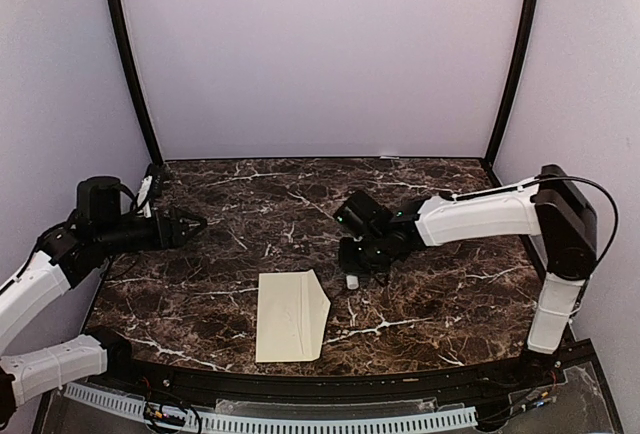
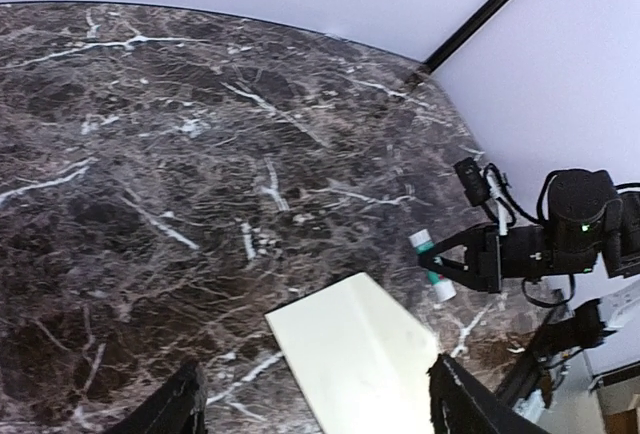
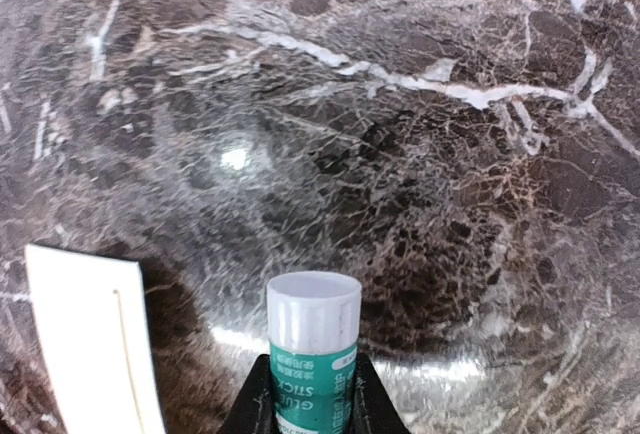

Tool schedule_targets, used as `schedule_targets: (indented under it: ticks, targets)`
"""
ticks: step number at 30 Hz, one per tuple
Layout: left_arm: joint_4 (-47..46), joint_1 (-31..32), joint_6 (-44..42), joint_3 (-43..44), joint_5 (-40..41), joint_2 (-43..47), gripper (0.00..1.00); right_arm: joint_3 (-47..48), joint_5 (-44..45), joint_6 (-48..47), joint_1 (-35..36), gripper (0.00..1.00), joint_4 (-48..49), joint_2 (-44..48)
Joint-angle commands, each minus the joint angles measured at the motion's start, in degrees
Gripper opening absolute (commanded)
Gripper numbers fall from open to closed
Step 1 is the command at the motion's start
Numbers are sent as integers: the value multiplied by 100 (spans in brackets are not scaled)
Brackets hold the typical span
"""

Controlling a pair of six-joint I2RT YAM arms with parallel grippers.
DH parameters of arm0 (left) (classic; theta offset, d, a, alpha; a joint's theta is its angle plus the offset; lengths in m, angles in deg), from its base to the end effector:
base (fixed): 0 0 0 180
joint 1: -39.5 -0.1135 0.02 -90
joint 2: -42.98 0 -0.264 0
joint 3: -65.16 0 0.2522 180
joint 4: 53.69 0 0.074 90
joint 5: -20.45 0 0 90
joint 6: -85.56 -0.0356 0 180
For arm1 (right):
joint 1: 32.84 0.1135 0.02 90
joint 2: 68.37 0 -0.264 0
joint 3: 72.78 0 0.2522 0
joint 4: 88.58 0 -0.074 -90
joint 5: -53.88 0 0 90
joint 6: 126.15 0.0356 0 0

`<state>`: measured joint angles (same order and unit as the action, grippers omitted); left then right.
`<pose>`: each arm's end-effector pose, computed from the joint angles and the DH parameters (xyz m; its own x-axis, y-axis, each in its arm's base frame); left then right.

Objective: Place the letter into the envelope and seal it
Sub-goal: Pick up the solid glue from the center of the board.

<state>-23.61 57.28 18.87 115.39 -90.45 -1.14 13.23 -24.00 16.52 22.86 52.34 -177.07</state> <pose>0.1668 -0.0668 0.2806 -0.5910 -0.1987 -0.7818 0.3940 0.7746 -0.4947 0.2253 0.3170 0.1704 -0.8988 0.0620 -0.4339 -0.0611 0.9626 0.2639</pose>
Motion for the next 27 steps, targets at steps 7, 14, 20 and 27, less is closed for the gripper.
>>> schedule_targets:
  ticks: [7,14,20,27]
  targets:
    - [-1402,961,2582,-134,-663,844,72,-1358,-2337,-1857,208,0,2260,2449]
    - [-2025,2559,2858,505,-384,-342,72,-1161,-3248,-2266,659,0,2090,2843]
    - [-2532,3288,3089,890,-579,-1217,74,-926,-3348,-2448,912,0,1836,2742]
    - [-2692,3587,3336,735,-626,-1669,76,-816,-3460,-2562,975,0,1838,2705]
